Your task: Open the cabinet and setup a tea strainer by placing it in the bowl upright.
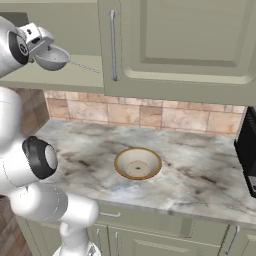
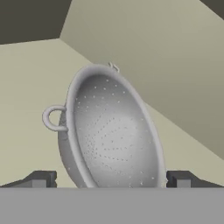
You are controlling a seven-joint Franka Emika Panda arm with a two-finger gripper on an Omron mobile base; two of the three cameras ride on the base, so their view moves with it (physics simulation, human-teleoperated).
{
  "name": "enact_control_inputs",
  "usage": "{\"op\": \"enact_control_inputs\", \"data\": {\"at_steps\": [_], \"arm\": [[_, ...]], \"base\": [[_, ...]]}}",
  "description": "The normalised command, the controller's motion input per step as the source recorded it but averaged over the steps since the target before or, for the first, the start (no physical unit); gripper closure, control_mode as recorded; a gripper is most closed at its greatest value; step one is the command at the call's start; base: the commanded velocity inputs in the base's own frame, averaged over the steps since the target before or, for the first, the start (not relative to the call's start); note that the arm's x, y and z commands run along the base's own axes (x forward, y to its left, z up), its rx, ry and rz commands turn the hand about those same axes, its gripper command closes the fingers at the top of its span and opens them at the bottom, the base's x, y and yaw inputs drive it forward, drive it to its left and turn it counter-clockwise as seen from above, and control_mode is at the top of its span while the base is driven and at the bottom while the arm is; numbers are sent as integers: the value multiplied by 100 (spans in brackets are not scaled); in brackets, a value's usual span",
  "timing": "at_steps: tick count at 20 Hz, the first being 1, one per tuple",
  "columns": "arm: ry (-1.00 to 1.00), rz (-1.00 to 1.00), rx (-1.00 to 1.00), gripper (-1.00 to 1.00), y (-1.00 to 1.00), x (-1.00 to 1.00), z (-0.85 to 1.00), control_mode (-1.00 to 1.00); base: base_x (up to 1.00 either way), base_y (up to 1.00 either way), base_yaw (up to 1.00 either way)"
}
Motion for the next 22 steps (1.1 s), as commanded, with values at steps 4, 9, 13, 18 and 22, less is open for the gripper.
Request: {"op": "enact_control_inputs", "data": {"at_steps": [4,9,13,18,22], "arm": [[3,0,0,-100,2,21,-2,-100],[2,0,0,-100,9,5,-12,-100],[3,0,0,-100,12,0,-14,-100],[3,0,0,-100,8,2,-6,-100],[3,0,0,-100,0,16,-10,-100]], "base": [[0,0,0],[0,0,0],[0,0,0],[0,0,0],[0,0,0]]}}
